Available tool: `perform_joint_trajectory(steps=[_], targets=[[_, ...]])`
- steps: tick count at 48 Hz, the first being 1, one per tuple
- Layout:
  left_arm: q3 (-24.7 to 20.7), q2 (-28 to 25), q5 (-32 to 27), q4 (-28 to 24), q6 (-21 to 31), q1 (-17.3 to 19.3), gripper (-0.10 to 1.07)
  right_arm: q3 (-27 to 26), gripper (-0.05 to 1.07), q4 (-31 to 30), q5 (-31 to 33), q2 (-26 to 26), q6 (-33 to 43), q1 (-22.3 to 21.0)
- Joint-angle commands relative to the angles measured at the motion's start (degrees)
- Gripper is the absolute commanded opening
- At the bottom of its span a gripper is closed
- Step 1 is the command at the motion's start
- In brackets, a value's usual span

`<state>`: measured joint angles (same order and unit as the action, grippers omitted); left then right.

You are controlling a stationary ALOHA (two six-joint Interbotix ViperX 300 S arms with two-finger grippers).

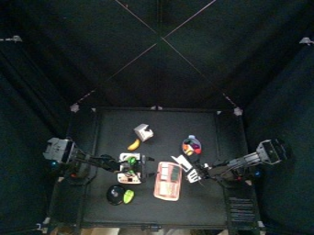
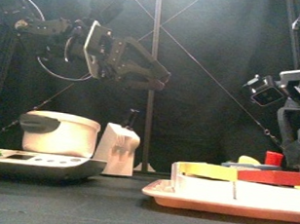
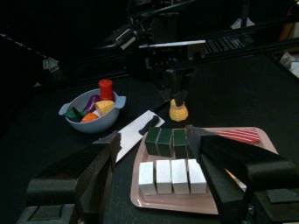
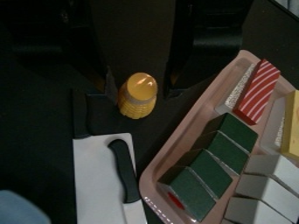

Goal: Drop corn bottom

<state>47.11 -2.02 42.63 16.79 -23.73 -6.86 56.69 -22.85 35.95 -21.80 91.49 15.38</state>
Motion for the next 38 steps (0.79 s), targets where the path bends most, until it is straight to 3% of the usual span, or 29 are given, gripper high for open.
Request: perform_joint_trajectory(steps=[1,12,38], targets=[[-0.4,0.4,0.6,0.1,-0.1,0.0,0.95,-1.9,0.82,-0.9,4.2,-2.9,-0.2,0.0],[-0.4,0.4,0.6,0.1,-0.1,0.0,0.95,-3.1,0.82,-6.5,10.7,-6.3,0.0,-0.3],[-0.3,0.2,0.6,0.2,0.0,0.0,0.95,-1.7,0.82,-25.5,9.0,-5.5,-0.2,-11.2]])
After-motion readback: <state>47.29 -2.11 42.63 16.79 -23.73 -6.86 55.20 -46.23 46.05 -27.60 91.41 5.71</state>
